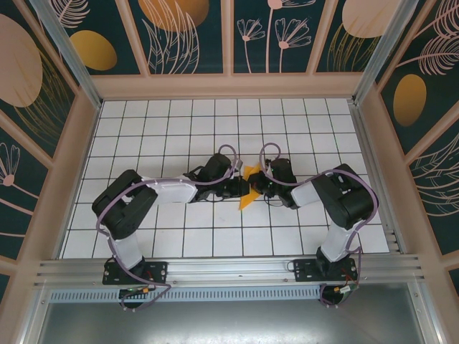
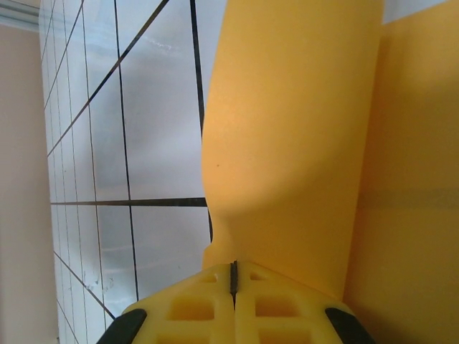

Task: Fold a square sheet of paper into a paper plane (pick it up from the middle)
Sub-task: Fourth fold the wing at the center of the table.

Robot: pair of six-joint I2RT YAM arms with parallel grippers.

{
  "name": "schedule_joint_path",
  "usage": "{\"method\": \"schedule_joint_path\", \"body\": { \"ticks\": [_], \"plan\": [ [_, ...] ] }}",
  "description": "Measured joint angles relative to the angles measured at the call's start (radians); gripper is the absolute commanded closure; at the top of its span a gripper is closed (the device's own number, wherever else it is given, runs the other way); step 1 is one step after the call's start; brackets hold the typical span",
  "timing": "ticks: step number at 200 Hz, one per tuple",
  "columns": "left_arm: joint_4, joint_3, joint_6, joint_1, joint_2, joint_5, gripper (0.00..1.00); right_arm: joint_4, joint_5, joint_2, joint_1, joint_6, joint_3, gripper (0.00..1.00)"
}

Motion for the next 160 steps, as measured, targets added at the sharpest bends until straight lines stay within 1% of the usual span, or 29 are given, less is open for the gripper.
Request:
{"method": "schedule_joint_path", "body": {
  "ticks": [39, 110, 130, 160],
  "plan": [
    [0.016, -0.005, -0.01, -0.005, 0.059, -0.004, 0.88, -0.006, 0.0, -0.001, 0.001, 0.0, 0.004, 0.93],
    [0.005, -0.028, -0.011, -0.005, 0.063, -0.026, 0.9, -0.019, 0.0, -0.003, 0.001, 0.0, 0.009, 0.93],
    [0.003, -0.034, -0.005, -0.005, 0.072, -0.026, 0.95, -0.04, 0.001, -0.006, 0.001, -0.001, 0.017, 0.92],
    [0.043, -0.062, 0.002, -0.004, 0.08, -0.016, 0.98, -0.115, 0.002, -0.022, 0.001, -0.009, 0.042, 0.92]
  ]
}}
